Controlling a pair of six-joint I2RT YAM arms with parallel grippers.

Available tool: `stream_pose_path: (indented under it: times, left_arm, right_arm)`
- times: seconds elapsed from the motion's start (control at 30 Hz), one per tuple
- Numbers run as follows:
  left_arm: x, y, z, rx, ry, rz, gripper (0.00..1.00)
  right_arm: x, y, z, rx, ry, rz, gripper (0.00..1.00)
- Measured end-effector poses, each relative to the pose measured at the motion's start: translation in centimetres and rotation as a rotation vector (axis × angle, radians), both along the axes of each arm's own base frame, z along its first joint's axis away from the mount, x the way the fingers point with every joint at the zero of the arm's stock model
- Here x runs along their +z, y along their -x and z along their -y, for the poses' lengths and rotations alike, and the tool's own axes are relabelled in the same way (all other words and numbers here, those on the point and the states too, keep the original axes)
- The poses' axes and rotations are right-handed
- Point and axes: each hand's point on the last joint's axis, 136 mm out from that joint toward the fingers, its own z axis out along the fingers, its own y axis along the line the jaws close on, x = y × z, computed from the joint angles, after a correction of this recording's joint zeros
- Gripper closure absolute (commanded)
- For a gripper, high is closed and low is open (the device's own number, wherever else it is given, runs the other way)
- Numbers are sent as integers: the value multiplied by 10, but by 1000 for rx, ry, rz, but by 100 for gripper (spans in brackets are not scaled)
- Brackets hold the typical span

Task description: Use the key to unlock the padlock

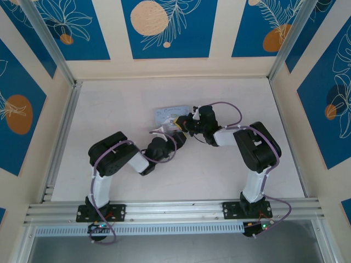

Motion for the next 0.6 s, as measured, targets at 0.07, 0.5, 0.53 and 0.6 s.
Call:
stream_pose_path:
  times: [0.07, 0.5, 0.53, 0.6]
  left_arm:
    - [-3, -2, -3, 27, 4, -18, 40]
    - [-7, -7, -13, 103, 11, -50, 46]
    - [-8, -7, -13, 103, 10, -50, 46]
    - [-8, -7, -13, 104, 9, -51, 46]
  right_arm:
    - [0, 0, 0, -5, -2, -3, 100]
    - [7, -19, 12, -41, 10, -24, 100]
    - [10, -23, 14, -46, 11, -20, 100]
    - [18, -30, 16, -52, 9, -6, 100]
